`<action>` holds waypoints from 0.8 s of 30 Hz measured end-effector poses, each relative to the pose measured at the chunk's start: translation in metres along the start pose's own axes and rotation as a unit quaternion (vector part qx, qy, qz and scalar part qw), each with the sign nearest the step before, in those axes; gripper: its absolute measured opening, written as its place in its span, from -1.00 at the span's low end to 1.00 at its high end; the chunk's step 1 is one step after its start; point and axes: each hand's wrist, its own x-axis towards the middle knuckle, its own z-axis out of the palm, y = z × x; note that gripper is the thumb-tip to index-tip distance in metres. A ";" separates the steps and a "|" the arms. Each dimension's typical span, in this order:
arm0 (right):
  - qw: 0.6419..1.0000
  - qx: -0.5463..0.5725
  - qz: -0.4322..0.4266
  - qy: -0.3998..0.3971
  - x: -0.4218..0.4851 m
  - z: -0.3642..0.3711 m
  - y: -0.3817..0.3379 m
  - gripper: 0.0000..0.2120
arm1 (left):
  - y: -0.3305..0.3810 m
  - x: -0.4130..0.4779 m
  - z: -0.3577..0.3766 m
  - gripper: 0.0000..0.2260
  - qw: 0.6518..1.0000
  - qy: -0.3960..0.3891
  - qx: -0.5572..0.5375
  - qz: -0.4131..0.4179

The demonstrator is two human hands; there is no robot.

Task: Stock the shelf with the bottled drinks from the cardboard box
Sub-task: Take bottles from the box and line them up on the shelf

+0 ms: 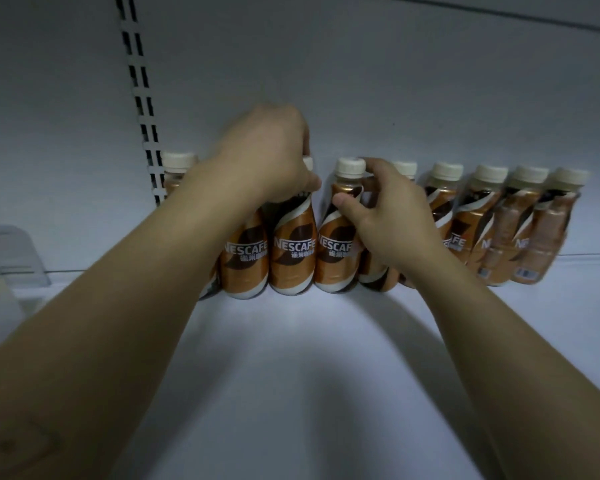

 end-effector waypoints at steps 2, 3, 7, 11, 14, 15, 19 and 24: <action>0.998 -0.047 -0.022 0.034 -0.003 -0.002 -0.001 -0.50 | 0.001 -0.001 0.000 -0.64 1.000 0.001 0.008 0.005; 0.997 -0.057 -0.027 0.050 -0.004 -0.003 -0.002 -0.46 | 0.000 -0.001 0.000 -0.64 1.000 -0.004 0.010 0.011; 0.997 -0.050 -0.024 0.054 -0.006 -0.001 -0.004 -0.49 | -0.001 -0.006 -0.003 -0.57 0.999 -0.033 0.006 0.022; 0.999 -0.029 0.027 0.032 -0.003 -0.001 -0.003 -0.51 | 0.001 -0.007 -0.004 -0.53 1.000 -0.028 0.005 0.009; 0.999 0.003 0.050 0.012 -0.003 -0.004 -0.005 -0.50 | 0.002 -0.008 -0.003 -0.55 1.000 -0.024 0.004 0.004; 0.998 0.011 0.054 0.008 -0.003 -0.004 -0.006 -0.50 | 0.002 -0.008 -0.003 -0.55 1.000 -0.024 0.006 0.004; 0.997 0.032 0.072 -0.007 -0.002 -0.006 -0.007 -0.51 | 0.002 -0.008 -0.003 -0.57 1.000 -0.020 0.010 -0.001; 0.994 0.049 0.088 -0.031 0.001 -0.008 -0.007 -0.52 | 0.005 -0.007 0.000 -0.58 1.000 -0.003 0.018 -0.006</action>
